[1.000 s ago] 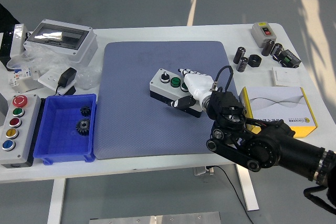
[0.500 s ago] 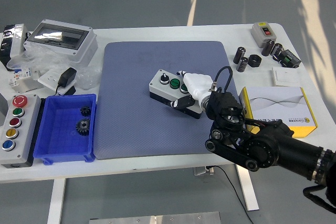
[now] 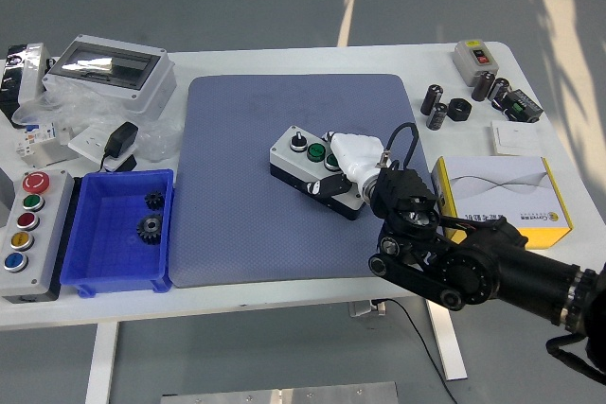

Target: Pick up the button,place it on the desk,press the button,press the button

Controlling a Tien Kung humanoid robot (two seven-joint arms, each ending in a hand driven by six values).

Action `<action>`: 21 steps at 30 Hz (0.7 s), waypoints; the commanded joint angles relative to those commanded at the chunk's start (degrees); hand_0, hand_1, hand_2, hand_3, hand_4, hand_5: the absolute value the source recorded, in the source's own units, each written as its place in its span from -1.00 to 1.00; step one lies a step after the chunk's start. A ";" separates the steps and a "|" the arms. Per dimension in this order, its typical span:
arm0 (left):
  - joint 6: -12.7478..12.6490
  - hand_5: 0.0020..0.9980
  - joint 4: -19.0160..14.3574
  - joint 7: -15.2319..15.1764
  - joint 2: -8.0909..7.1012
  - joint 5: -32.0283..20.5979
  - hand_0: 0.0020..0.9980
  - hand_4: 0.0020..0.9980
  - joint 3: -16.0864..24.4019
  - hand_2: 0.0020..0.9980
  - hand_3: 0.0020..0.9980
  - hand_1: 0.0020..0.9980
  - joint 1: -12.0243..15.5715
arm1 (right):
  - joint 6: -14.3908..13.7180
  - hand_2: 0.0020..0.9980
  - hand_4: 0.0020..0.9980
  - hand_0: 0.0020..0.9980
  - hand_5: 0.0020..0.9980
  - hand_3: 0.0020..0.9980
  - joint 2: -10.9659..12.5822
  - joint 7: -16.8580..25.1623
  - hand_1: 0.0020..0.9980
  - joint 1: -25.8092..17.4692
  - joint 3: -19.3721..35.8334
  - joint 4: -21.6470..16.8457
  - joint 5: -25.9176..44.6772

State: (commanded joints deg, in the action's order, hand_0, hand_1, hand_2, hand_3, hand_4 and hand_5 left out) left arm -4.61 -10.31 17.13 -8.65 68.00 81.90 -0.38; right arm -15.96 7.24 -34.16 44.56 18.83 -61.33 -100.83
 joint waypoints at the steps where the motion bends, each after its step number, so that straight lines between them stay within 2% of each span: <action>1: 0.00 -0.60 0.00 -0.01 0.00 -0.01 0.25 0.27 0.00 0.10 0.23 0.17 0.00 | -0.29 0.11 0.47 -0.47 -0.58 0.51 0.03 0.09 -0.02 -0.01 -0.05 -0.02 -0.10; 5: 0.01 -0.60 0.00 -0.07 0.07 0.00 0.25 0.27 0.08 0.10 0.23 0.17 0.09 | -2.19 0.11 0.47 -0.47 -0.58 0.51 1.46 3.38 -0.02 -0.30 0.28 -2.32 0.13; 7: 0.01 -0.60 0.00 -0.09 0.14 -0.03 0.25 0.27 0.10 0.09 0.23 0.17 0.14 | -1.03 0.07 0.42 -0.47 -0.57 0.46 3.13 6.38 -0.04 -0.36 0.44 -4.61 1.71; 10: 0.00 -0.60 0.00 -0.10 0.23 -0.09 0.25 0.27 0.13 0.09 0.23 0.17 0.22 | 2.17 0.07 0.42 -0.47 -0.57 0.46 6.17 11.35 -0.04 0.03 0.23 -8.52 4.17; 11: -0.01 -0.60 0.00 -0.12 0.24 -0.10 0.25 0.27 0.15 0.10 0.23 0.17 0.23 | 3.45 -0.07 -0.27 -0.51 -0.68 0.17 7.40 13.23 -0.14 0.27 0.00 -10.16 5.25; 15: -0.02 -0.60 0.00 -0.16 0.24 -0.03 0.25 0.27 0.26 0.10 0.23 0.17 0.21 | 7.26 -0.07 -0.27 -0.51 -0.68 0.17 11.70 19.17 -0.14 1.14 -1.35 -16.02 7.34; 17: 0.00 -0.60 0.00 -0.15 0.26 0.06 0.25 0.27 0.31 0.10 0.23 0.17 0.16 | 7.59 -0.07 -0.27 -0.51 -0.68 0.17 12.90 21.94 -0.14 1.44 -2.06 -18.56 7.45; 18: 0.01 -0.60 0.00 -0.16 0.28 0.09 0.25 0.27 0.31 0.10 0.23 0.17 0.13 | 7.46 -0.27 -0.81 -0.61 -1.00 -0.25 13.14 23.07 -0.33 1.58 -2.46 -19.30 7.09; 21: 0.04 -0.60 0.00 -0.16 0.31 0.27 0.25 0.27 0.39 0.10 0.23 0.17 0.01 | 6.81 -0.27 -0.81 -0.61 -1.00 -0.25 13.17 26.21 -0.33 2.05 -4.14 -19.25 5.57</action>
State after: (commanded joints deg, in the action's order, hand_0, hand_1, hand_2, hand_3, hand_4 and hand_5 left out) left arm -4.57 -10.31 16.97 -8.35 68.27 82.29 -0.37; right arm -9.15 20.41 -7.96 46.61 14.69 -80.58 -95.26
